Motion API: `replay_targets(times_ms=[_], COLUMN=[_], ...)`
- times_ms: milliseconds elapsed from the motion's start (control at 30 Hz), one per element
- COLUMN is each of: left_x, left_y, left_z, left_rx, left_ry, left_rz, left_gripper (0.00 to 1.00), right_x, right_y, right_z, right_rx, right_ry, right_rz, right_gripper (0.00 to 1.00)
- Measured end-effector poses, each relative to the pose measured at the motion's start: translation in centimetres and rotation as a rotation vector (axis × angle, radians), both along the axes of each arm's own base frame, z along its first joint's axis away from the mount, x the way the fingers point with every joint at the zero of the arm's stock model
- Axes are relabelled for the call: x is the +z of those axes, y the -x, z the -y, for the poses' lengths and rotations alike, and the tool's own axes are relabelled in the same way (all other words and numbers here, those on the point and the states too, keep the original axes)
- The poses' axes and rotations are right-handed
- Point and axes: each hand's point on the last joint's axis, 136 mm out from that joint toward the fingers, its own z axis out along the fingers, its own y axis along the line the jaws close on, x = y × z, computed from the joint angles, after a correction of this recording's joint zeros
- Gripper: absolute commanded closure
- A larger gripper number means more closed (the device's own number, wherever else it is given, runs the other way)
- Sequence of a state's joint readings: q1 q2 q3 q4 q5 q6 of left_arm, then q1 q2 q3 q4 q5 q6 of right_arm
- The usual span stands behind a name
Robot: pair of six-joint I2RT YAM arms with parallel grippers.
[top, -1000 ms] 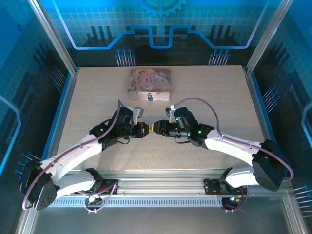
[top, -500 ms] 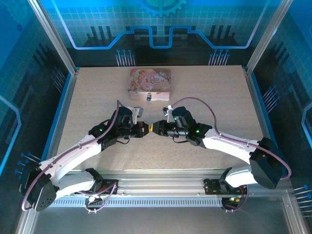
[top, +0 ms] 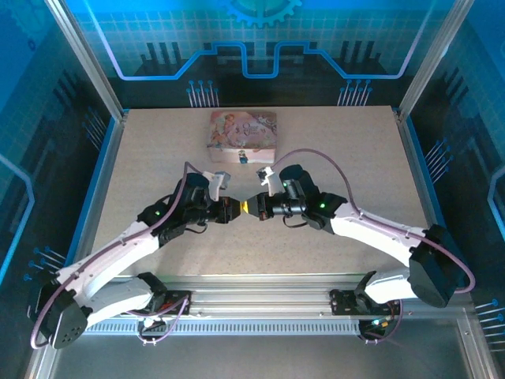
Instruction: Unlock the padlock with the key
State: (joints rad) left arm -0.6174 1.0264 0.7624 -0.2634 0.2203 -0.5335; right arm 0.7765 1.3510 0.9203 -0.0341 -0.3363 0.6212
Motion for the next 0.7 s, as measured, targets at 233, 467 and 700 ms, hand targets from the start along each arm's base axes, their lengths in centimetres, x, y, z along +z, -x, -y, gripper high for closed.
replay_targets(times_ms=[233,467,700], left_x=[1.4,2.8,2.3], left_y=[0.8,2.0,3.6], left_z=[-0.5,-1.3,-0.8], left_rx=[-0.05,-0.116,-0.243], left_ry=[-0.006,-0.034,-0.025], left_rz=[0.104,0.258,0.385], left_gripper=[0.4,0.36,0.32], right_x=[2.1,2.3,3.4], right_y=[-0.5,0.2,2.0], right_z=[1.6,4.2,4.6], right_rx=[0.109,0.231,0.402], right_ry=[0.106,0.263,0.311], right_rz=[0.125,0.205,0.274], right_gripper=[1.0,1.0,1.0])
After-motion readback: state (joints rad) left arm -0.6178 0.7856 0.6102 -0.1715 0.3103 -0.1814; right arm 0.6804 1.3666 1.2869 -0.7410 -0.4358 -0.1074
